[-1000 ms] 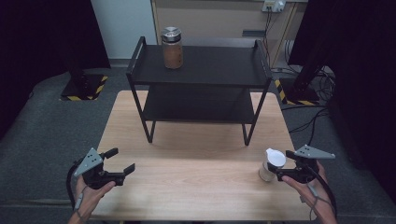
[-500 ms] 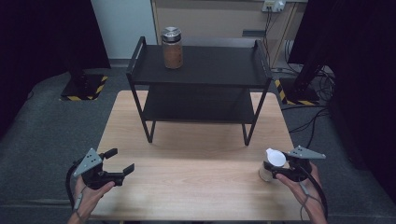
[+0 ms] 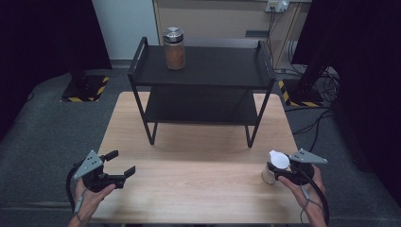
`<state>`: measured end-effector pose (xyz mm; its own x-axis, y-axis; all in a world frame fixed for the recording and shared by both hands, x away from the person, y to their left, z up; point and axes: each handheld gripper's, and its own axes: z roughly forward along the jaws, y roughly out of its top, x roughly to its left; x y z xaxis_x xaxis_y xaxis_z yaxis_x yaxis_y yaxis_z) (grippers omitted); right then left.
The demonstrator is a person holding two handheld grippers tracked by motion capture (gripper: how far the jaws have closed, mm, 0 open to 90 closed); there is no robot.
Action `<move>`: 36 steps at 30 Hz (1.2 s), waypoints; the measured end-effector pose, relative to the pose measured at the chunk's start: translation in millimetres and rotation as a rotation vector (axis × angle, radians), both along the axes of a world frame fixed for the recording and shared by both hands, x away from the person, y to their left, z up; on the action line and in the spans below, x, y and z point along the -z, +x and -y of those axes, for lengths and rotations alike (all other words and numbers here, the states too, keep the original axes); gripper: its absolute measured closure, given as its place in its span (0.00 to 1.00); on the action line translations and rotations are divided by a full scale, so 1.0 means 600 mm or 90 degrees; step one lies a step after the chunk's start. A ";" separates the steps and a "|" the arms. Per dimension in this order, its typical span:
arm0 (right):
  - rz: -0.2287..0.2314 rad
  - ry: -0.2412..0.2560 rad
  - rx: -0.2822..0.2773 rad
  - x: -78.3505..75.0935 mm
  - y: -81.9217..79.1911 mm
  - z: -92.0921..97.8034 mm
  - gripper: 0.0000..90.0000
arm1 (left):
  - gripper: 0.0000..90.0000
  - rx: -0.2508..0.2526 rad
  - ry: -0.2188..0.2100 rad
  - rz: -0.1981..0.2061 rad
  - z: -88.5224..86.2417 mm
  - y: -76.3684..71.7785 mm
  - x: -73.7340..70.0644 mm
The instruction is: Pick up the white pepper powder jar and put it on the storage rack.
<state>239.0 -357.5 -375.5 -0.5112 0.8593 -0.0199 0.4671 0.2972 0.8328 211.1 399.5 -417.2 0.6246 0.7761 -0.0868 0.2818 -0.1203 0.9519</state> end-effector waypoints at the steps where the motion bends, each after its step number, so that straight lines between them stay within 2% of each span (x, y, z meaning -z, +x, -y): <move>1: -0.001 -0.002 -0.001 -0.001 0.000 0.000 0.35 | 0.04 0.000 0.001 0.000 0.000 0.000 0.000; 8: -0.010 -0.015 -0.010 -0.013 0.005 -0.002 0.35 | 0.04 0.000 0.000 0.000 0.000 0.001 0.000; 13: -0.005 -0.002 -0.028 -0.030 0.008 0.005 0.35 | 0.04 -0.004 0.004 -0.003 0.000 0.002 0.000; 22: -0.002 0.014 -0.102 -0.077 0.033 0.009 0.35 | 0.04 -0.010 0.005 -0.004 -0.001 -0.003 0.000; 26: -0.002 0.009 -0.131 -0.100 0.047 0.001 0.35 | 0.04 -0.017 0.005 -0.007 -0.003 -0.008 0.002; 36: 0.001 0.034 -0.208 -0.163 0.090 -0.020 0.35 | 0.04 -0.028 0.008 -0.012 -0.005 -0.015 0.002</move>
<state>292.9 -345.4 -277.8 -0.7602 0.6494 0.0202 0.3528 0.3865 0.8521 202.1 402.7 -418.4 0.5888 0.8034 -0.0884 0.3043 -0.1191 0.9451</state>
